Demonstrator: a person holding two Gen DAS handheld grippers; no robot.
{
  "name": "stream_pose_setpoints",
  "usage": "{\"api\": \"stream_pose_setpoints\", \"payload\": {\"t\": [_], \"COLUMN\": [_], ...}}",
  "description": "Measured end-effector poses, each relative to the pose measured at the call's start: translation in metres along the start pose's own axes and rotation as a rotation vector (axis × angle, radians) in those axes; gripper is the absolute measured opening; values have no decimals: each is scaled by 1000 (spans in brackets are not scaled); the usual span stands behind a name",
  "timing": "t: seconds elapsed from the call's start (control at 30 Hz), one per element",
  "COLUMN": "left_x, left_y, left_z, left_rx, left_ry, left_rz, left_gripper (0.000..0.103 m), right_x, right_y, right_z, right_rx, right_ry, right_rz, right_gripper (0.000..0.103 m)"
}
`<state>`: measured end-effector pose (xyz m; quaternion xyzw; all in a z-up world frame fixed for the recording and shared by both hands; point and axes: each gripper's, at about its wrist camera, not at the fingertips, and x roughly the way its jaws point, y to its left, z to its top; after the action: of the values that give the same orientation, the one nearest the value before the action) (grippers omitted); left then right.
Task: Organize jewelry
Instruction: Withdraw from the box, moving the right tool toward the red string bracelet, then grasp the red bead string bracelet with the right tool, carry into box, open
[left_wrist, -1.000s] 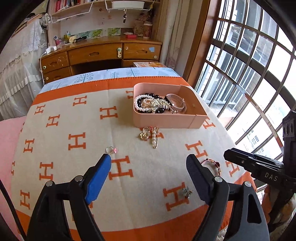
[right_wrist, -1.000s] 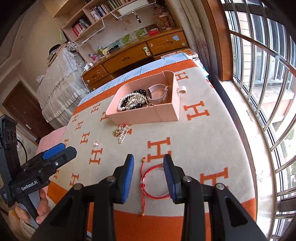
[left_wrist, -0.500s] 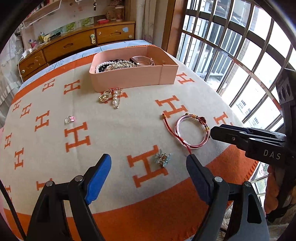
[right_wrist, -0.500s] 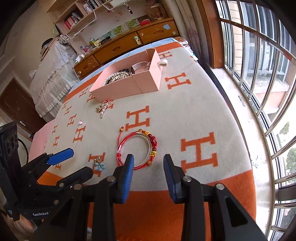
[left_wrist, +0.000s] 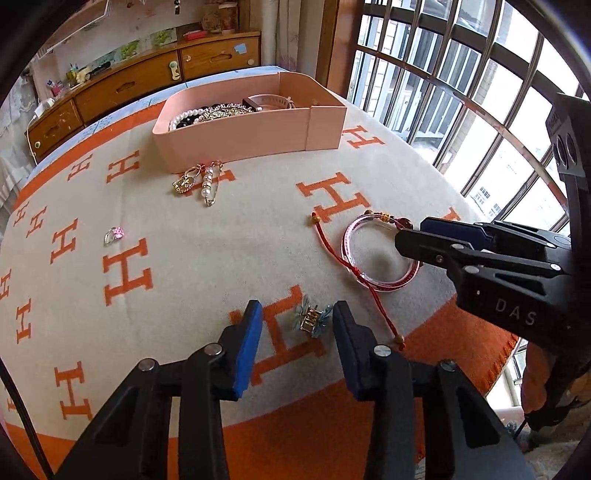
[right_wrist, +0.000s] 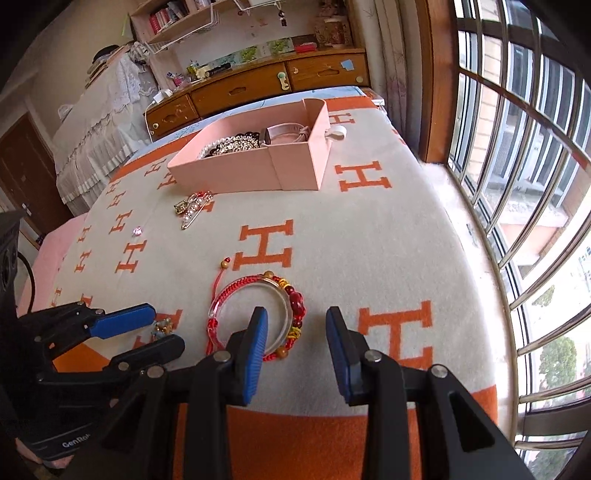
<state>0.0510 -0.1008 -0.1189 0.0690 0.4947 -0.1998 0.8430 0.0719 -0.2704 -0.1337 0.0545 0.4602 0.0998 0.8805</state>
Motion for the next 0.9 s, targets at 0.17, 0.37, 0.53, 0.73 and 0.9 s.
{"api": "stream_pose_setpoints", "payload": {"t": [0.17,0.37,0.53,0.73,0.9], "left_x": [0,-7,-26,-56,-61], "left_y": [1,10,24,45,60], "left_z": [0,4,23,72,124], "left_rx": [0,-32,-79,-112,-120], "left_ry": [-5,-23,-48,-136,-201], "left_rz": [-3,5,-13,8,32], "left_gripper": [17,17,17,17,17], "right_x": [1,-8,-28,-44,-29], "right_y": [7,0,-4,-4,-7], "right_z": [-3,2,27,83,138], "right_rx": [-58,-3,31,48,101], "right_ry": [-19,-41,-109,-196,-209], "right_rz": [-27,42,83,112,141], "right_gripper": [11,10,10,10,10]}}
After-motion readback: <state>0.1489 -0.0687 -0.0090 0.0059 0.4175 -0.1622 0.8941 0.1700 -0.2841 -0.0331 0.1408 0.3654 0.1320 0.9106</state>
